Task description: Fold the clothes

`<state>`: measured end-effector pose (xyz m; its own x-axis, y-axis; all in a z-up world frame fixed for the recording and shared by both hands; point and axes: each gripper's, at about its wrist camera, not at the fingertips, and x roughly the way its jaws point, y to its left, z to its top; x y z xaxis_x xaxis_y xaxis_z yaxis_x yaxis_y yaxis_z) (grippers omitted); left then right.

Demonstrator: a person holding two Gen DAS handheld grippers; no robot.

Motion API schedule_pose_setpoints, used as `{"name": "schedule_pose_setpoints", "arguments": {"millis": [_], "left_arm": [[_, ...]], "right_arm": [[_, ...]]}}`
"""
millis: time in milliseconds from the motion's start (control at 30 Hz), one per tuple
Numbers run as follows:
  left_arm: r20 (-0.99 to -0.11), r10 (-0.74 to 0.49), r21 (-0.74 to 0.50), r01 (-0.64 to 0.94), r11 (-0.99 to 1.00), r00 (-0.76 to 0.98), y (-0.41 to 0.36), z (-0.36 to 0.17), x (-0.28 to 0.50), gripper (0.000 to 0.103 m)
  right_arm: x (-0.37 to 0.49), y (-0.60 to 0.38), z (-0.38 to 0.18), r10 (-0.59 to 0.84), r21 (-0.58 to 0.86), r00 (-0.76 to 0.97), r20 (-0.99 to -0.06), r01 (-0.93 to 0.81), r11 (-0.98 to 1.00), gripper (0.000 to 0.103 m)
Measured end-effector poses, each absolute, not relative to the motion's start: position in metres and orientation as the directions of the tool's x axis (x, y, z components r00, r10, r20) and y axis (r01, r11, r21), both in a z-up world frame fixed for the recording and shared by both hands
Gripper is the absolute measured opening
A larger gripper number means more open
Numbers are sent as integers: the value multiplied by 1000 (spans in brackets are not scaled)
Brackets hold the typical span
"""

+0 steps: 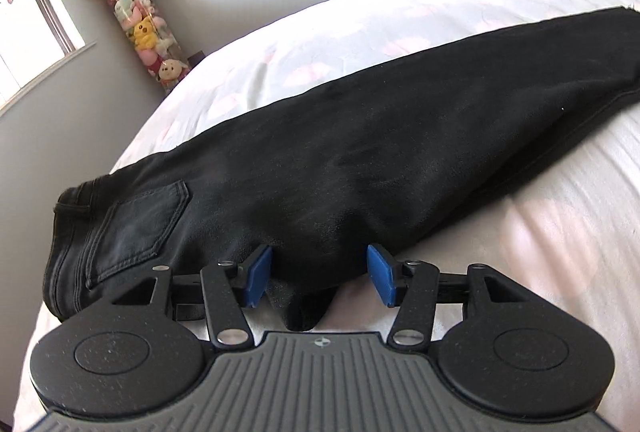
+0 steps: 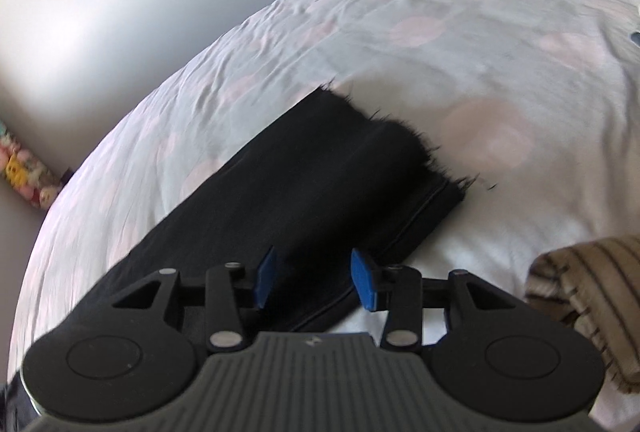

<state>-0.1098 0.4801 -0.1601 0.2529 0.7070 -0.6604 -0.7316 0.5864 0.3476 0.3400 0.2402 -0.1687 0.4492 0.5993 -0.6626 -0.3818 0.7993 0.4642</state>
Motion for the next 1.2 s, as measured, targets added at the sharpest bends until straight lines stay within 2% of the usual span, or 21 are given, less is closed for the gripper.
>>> {"name": "schedule_pose_setpoints", "arguments": {"millis": [67,133,267,300,333,367,400,600,867,933,967,1000,1033,1100,1200], "left_arm": [[-697,682,303,-771,561,222,492,-163,-115,66],[-744,643,264,-803,534,183,505,-169,-118,62],[-754,638,263,-818,512,157,514,-173,-117,60],[-754,638,264,-820,508,152,516,-173,-116,60],[-755,639,263,-824,502,149,518,-173,-117,60],[-755,640,261,-829,495,145,520,-172,-118,60],[-755,640,258,-834,488,141,523,-172,-120,60],[-758,638,255,-840,479,134,527,-173,-124,59],[-757,638,254,-838,484,139,521,-173,-128,59],[-755,640,258,-833,489,141,521,-173,-127,59],[-754,641,263,-830,491,140,521,-172,-126,59],[-754,642,268,-828,493,139,520,-170,-125,59],[-753,643,271,-825,496,139,518,-168,-125,59],[-751,644,268,-822,503,149,515,-162,-125,59],[-744,639,210,-840,501,195,513,-150,-132,59]], "right_arm": [[352,235,-170,586,474,468,-661,-345,810,46],[363,230,-173,577,495,482,-660,-299,816,46],[377,224,-177,590,538,481,-648,-259,802,39],[378,224,-176,594,537,477,-647,-267,800,33],[379,224,-175,598,536,474,-647,-275,798,16],[380,224,-175,602,535,470,-646,-283,796,7],[381,224,-174,605,534,467,-645,-291,794,4],[367,218,-161,579,459,485,-655,-353,815,3],[373,219,-182,542,419,453,-708,-347,839,4],[373,216,-179,550,433,451,-703,-342,834,6],[372,213,-176,554,437,456,-696,-344,831,11],[370,208,-172,557,442,465,-688,-341,830,21],[369,203,-169,560,448,472,-680,-338,828,38],[370,191,-170,574,478,466,-674,-317,819,54],[377,174,-177,603,549,441,-665,-259,795,60]]}}
